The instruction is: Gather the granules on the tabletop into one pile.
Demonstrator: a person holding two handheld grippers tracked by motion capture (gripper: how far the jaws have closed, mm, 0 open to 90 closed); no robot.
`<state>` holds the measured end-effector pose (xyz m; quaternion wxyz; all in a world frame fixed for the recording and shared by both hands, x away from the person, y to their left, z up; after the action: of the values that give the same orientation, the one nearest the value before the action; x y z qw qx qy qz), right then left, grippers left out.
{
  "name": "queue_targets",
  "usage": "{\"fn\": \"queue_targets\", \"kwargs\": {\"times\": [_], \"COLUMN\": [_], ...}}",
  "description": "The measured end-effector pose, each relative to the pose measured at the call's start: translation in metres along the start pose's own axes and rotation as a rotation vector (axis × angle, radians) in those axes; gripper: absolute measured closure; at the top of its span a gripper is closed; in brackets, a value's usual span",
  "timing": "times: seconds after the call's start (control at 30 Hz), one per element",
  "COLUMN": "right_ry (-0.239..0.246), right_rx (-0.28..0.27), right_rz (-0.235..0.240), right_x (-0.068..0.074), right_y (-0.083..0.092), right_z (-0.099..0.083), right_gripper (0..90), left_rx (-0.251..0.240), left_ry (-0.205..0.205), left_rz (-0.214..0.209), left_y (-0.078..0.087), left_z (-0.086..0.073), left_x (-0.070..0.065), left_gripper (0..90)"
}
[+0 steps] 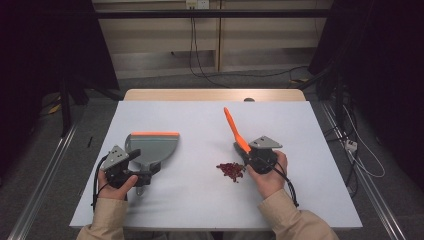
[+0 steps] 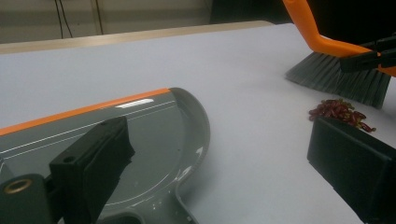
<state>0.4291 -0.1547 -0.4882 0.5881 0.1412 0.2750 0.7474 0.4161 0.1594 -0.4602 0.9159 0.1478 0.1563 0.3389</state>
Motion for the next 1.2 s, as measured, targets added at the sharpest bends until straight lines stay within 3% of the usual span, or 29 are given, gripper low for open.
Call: {"fn": "queue_targets", "kwargs": {"times": [0.2,0.43,0.6,0.87,1.07,1.2], "right_ry": [-0.084,-0.088,-0.088,-0.122,-0.116,-0.126], "right_rx": [-0.005,-0.01,-0.015,-0.027,-0.046,-0.049], "right_rz": [-0.042,-0.058,-0.067,-0.035,-0.028,0.015], "right_x": [0.003,0.018,0.019,0.018,0.013,0.007], "right_y": [0.0,0.002,0.001,0.001,0.006,0.011], "right_z": [0.001,0.002,0.004,0.005,0.008,0.011], "right_gripper": [70.9,70.9,71.0,71.0,70.9,71.0], "left_rx": [-0.003,-0.004,-0.005,-0.006,-0.011,-0.011], "left_ry": [0.0,-0.007,-0.007,-0.008,-0.006,-0.006], "left_rz": [-0.001,-0.005,-0.003,-0.002,0.001,0.006], "left_y": [-0.001,-0.001,0.001,0.001,0.002,0.004], "left_z": [0.001,0.002,0.002,0.002,0.003,0.004], "left_x": [-0.001,-0.002,-0.002,-0.002,-0.001,-0.002], "left_gripper": [5.9,5.9,5.9,6.0,5.9,5.7]}}
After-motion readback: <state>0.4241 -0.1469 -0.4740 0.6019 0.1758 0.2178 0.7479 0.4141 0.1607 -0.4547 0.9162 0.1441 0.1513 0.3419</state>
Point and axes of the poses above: each handheld gripper's, and its own axes: y roughly backward along the jaws, z roughly out of its top, x roughly to its left, the point moved 10 cm from there along -y, roughly forward along the jaws, and after that the axes turned 7 degrees about -z, right-handed, at the moved point
